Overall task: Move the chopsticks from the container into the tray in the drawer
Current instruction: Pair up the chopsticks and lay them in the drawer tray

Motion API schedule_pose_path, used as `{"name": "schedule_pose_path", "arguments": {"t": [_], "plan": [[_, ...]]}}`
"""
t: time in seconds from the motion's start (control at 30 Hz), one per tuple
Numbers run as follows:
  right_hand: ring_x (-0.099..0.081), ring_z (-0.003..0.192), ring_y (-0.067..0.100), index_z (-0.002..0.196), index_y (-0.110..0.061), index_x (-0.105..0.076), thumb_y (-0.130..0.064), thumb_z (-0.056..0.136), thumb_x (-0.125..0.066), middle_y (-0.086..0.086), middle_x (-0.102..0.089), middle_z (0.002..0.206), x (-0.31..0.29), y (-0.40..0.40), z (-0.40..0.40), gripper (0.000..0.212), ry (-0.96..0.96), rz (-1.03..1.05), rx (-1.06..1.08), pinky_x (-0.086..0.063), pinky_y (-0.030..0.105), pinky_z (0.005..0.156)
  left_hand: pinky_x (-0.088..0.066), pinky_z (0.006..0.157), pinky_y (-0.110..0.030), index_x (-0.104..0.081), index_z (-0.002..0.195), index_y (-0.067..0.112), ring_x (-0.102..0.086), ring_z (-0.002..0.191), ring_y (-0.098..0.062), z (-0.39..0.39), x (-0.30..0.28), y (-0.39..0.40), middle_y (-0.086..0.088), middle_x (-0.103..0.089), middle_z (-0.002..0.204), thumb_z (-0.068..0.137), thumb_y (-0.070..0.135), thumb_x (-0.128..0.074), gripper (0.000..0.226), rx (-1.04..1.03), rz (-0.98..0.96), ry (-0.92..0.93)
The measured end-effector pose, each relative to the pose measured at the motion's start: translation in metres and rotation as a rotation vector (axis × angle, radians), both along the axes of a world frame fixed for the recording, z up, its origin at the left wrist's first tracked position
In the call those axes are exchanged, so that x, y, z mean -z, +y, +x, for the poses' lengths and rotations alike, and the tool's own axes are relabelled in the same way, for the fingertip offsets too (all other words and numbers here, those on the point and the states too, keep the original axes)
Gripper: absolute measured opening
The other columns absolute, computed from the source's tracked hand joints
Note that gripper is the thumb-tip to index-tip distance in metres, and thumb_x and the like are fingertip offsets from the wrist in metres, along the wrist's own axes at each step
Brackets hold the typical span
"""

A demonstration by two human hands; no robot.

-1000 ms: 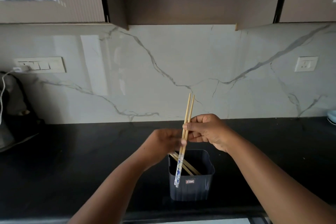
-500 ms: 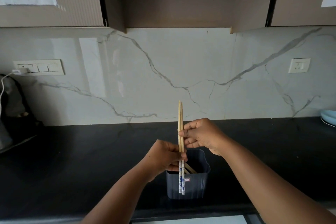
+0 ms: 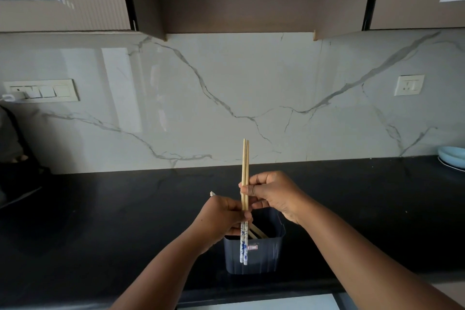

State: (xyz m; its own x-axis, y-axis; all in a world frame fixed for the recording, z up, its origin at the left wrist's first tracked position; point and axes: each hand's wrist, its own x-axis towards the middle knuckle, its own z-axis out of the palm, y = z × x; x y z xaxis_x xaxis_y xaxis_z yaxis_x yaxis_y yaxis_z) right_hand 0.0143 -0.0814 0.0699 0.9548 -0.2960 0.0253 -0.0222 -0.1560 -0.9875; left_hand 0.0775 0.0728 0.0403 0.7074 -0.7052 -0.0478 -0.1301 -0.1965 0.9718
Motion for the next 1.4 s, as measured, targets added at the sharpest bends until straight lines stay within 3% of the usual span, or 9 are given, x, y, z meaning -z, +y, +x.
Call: {"name": "schedule_pose_path", "arguments": {"t": [0.33, 0.43, 0.53, 0.6, 0.67, 0.77, 1.03, 1.2, 1.4], "plan": [[-0.073, 0.073, 0.015, 0.075, -0.025, -0.076, -0.014, 0.08, -0.076, -0.002, -0.076, 0.078, 0.004, 0.006, -0.02, 0.012, -0.156, -0.313, 0.016, -0.06, 0.026, 0.064, -0.042, 0.056, -0.011, -0.072, 0.083, 0.029, -0.056, 0.058, 0.009, 0.016, 0.029, 0.023, 0.022, -0.065, 0.062, 0.08, 0.063, -0.057, 0.037, -0.12, -0.163, -0.519], [-0.073, 0.071, 0.02, 0.078, -0.022, -0.076, -0.018, 0.076, -0.079, 0.003, -0.076, 0.074, 0.041, 0.01, -0.032, 0.005, -0.044, -0.42, -0.036, -0.061, 0.038, 0.07, -0.05, 0.06, -0.031, -0.068, 0.086, 0.025, -0.059, 0.063, -0.007, 0.036, 0.063, 0.037, 0.001, -0.069, 0.067, 0.085, 0.068, -0.048, 0.048, -0.309, -0.1, -0.591], [-0.067, 0.067, 0.008, 0.08, -0.02, -0.075, -0.026, 0.076, -0.076, -0.002, -0.073, 0.071, 0.099, 0.016, -0.047, 0.007, 0.119, -0.596, -0.152, -0.055, 0.03, 0.071, -0.047, 0.064, -0.038, -0.065, 0.08, 0.013, -0.063, 0.071, -0.026, 0.051, 0.103, 0.048, -0.006, -0.064, 0.069, 0.089, 0.066, -0.04, 0.059, -0.398, 0.125, -0.665], [-0.062, 0.063, 0.006, 0.077, -0.019, -0.072, -0.028, 0.08, -0.07, -0.005, -0.069, 0.066, 0.139, 0.021, -0.059, 0.009, 0.244, -0.68, -0.274, -0.05, 0.027, 0.065, -0.046, 0.068, -0.036, -0.066, 0.081, 0.014, -0.063, 0.084, -0.033, 0.056, 0.132, 0.051, -0.008, -0.066, 0.081, 0.093, 0.052, -0.047, 0.044, -0.33, 0.305, -0.743], [-0.06, 0.063, 0.01, 0.079, -0.023, -0.071, -0.028, 0.084, -0.061, -0.004, -0.068, 0.071, 0.177, 0.023, -0.069, 0.013, 0.397, -0.736, -0.369, -0.048, 0.028, 0.062, -0.044, 0.094, -0.039, -0.07, 0.108, 0.013, -0.056, 0.117, -0.033, 0.059, 0.162, 0.053, -0.012, -0.066, 0.119, 0.095, 0.04, -0.053, 0.034, -0.213, 0.509, -0.773], [-0.061, 0.076, 0.018, 0.083, -0.024, -0.07, -0.021, 0.089, -0.049, -0.002, -0.068, 0.086, 0.224, 0.019, -0.078, 0.021, 0.503, -0.812, -0.436, -0.048, 0.032, 0.067, -0.011, 0.119, -0.041, -0.039, 0.146, 0.021, -0.016, 0.147, -0.026, 0.058, 0.197, 0.059, -0.003, -0.03, 0.157, 0.097, 0.05, -0.04, 0.057, -0.125, 0.761, -0.723], [-0.047, 0.067, 0.021, 0.083, -0.011, -0.061, -0.009, 0.087, -0.053, -0.002, -0.045, 0.075, 0.296, 0.031, -0.073, 0.009, 0.448, -1.111, -0.55, -0.031, 0.027, 0.056, -0.005, 0.12, -0.041, -0.02, 0.152, 0.029, -0.007, 0.149, -0.023, 0.059, 0.216, 0.061, 0.003, -0.016, 0.161, 0.091, 0.062, -0.016, 0.07, -0.16, 0.821, -0.853], [-0.059, 0.076, 0.029, 0.078, -0.008, -0.055, 0.007, 0.076, -0.052, 0.009, -0.059, 0.083, 0.313, 0.049, -0.062, 0.015, 0.526, -1.16, -0.587, -0.04, 0.03, 0.058, -0.008, 0.12, -0.041, -0.023, 0.151, 0.029, -0.01, 0.149, -0.024, 0.057, 0.213, 0.061, 0.002, -0.019, 0.161, 0.092, 0.06, -0.022, 0.067, -0.177, 0.809, -0.846], [-0.062, 0.094, 0.032, 0.103, -0.004, -0.06, 0.006, 0.081, -0.049, 0.013, -0.063, 0.101, 0.321, 0.069, -0.055, 0.027, 0.544, -1.274, -0.497, -0.043, 0.033, 0.065, -0.007, 0.12, -0.041, -0.023, 0.151, 0.031, -0.01, 0.149, -0.024, 0.058, 0.215, 0.061, 0.002, -0.02, 0.16, 0.092, 0.061, -0.022, 0.066, -0.184, 0.811, -0.845]]}}
